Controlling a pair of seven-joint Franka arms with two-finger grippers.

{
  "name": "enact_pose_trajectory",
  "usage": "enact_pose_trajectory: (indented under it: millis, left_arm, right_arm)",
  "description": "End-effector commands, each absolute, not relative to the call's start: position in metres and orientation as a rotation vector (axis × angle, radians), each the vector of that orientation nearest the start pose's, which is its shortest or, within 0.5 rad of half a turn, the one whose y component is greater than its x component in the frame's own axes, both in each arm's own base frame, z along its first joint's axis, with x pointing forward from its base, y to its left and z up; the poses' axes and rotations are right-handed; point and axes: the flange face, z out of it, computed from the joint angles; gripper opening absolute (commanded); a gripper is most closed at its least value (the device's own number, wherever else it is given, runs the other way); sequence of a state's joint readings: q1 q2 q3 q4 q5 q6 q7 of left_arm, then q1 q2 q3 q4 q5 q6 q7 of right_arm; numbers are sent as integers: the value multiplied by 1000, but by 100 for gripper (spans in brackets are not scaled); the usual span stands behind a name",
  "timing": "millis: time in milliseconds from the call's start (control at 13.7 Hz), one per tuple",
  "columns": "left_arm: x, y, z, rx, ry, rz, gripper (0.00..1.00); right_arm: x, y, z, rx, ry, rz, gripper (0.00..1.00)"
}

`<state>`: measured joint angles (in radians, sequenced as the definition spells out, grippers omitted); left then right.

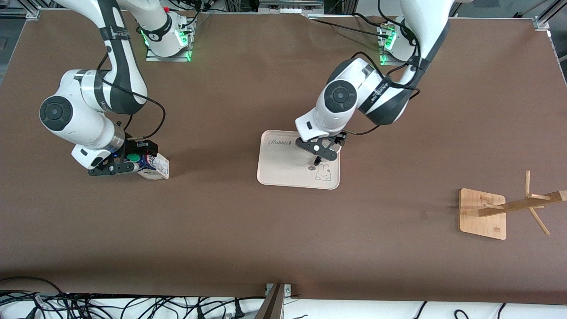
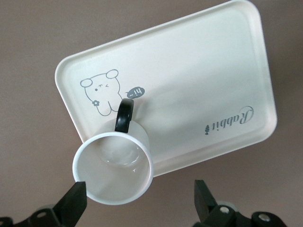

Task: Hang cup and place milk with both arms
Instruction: 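Open the right gripper and withdraw while the left gripper grasps the mug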

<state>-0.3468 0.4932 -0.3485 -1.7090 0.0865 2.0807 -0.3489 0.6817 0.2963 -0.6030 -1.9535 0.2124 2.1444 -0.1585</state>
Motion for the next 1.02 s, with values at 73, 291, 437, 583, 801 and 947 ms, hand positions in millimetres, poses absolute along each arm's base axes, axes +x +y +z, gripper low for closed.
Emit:
enact_pose_trajectory:
  millis: [73, 291, 437, 583, 801, 947]
  left_arm:
    - [496, -394, 265, -3127, 545, 109, 100]
    - [483, -404, 253, -3130, 542, 118, 77]
    - [482, -404, 239, -3127, 544, 145, 30]
    - [481, -405, 235, -3105, 575, 133, 11]
    - [487, -403, 241, -3113, 557, 118, 0]
    - [492, -403, 248, -3129, 532, 110, 0]
  right_arm:
    - [594, 75, 404, -3055, -219, 67, 100]
    - [593, 70, 462, -3049, -230, 82, 100]
    - [588, 65, 510, -3083, -271, 63, 100]
    - [587, 64, 543, -3081, -274, 57, 100]
    - [583, 64, 595, -3199, -336, 65, 100]
    - [585, 84, 594, -3249, -350, 55, 100]
